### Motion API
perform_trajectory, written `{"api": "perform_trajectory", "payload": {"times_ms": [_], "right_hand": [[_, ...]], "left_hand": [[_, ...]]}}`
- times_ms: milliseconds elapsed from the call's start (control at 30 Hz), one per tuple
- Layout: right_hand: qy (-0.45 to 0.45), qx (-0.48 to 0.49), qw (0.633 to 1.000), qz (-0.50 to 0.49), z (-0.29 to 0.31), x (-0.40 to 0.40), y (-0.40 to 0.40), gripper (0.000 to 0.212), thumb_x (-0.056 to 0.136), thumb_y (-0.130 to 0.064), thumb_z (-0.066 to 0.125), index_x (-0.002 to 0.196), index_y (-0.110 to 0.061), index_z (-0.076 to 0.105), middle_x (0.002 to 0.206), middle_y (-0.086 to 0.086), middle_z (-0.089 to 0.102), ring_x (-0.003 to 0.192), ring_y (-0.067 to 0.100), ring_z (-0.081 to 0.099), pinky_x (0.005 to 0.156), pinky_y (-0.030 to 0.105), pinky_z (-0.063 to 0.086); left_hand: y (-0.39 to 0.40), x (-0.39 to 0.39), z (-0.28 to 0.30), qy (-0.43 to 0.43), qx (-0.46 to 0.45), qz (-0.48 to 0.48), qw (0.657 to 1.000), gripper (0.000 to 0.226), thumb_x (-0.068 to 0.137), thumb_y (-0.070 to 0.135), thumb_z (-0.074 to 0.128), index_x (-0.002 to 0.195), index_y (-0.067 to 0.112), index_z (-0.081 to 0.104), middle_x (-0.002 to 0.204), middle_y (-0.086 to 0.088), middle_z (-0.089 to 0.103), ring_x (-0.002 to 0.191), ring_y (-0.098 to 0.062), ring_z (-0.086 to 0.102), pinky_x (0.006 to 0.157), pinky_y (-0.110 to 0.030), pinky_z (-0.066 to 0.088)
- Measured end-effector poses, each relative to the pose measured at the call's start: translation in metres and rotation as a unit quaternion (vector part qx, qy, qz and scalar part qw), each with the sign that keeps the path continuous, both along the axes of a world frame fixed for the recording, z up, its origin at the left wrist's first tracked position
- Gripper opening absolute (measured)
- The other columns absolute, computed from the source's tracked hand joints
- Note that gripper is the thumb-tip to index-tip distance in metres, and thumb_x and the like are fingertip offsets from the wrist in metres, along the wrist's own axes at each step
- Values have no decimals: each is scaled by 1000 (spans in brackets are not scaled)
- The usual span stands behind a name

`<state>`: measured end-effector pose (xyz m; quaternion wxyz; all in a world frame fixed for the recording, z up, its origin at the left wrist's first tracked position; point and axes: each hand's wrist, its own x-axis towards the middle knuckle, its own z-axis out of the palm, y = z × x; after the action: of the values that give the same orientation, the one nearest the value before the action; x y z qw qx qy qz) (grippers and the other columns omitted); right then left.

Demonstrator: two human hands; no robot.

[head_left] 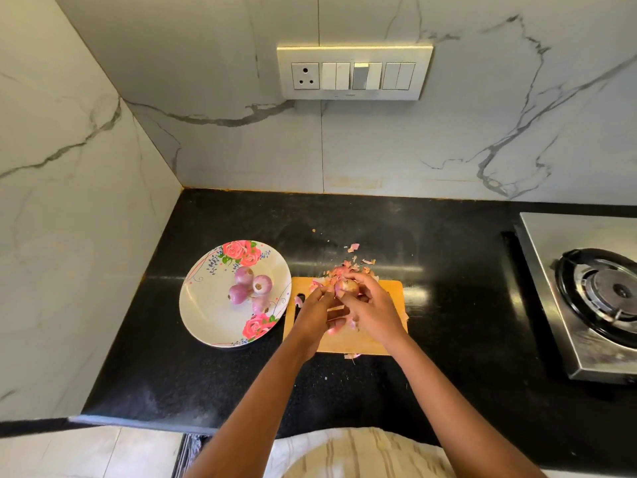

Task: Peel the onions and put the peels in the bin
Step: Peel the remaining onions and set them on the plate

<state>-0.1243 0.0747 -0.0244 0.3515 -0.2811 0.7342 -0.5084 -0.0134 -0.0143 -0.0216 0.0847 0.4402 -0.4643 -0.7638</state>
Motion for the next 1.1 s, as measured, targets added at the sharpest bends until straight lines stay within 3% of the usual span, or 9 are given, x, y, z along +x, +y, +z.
{"api": "perform_trajectory", "payload": {"times_ms": [100,300,533,700,833,933,1100], "right_hand": [[-9,-13,1000,-2,2,-7,1,35,94,-42,70,128,-40,66,124,-18,68,112,0,63,98,31,55],[-18,-28,999,-17,5,-14,-4,29,98,-41,65,127,-38,68,127,-15,69,118,5,63,102,41,54],[-51,-38,998,-8,19,-12,-1,28,100,-34,62,128,-39,66,115,-9,72,99,8,69,86,30,59],[-92,-52,994,1,21,-10,4,33,101,-34,61,134,-33,63,123,-1,70,106,15,71,85,32,61],[-104,-59,993,-1,26,-9,4,34,99,-37,64,133,-34,65,128,-7,67,113,11,68,90,32,60],[-127,-70,989,-13,32,-10,3,29,98,-32,66,125,-24,67,118,1,72,107,16,71,89,33,60],[-120,-79,989,-32,37,-5,-1,16,98,-29,66,110,-18,65,104,6,74,97,18,72,78,28,59]], "left_hand": [[-3,-3,5,19,-11,26,999,29,107,32,49,127,13,60,112,-6,76,102,-21,73,83,-31,56],[-12,-8,19,48,-11,53,997,32,105,33,51,126,10,60,111,-11,74,102,-27,73,90,-34,59],[-19,0,23,89,-15,56,994,37,97,25,65,131,10,59,123,-15,70,109,-29,71,93,-36,58],[-19,3,21,58,-102,19,993,62,72,36,86,126,17,63,122,-4,69,115,-22,66,102,-38,53],[-22,7,24,68,-113,6,991,48,75,27,84,118,15,65,114,-1,73,111,-20,68,98,-36,54],[-23,7,28,78,-140,-14,987,31,88,24,77,116,15,70,111,1,75,109,-19,70,92,-31,56],[-21,6,34,97,-145,-15,985,25,93,21,71,119,16,72,111,2,76,105,-17,72,85,-27,59]]}}
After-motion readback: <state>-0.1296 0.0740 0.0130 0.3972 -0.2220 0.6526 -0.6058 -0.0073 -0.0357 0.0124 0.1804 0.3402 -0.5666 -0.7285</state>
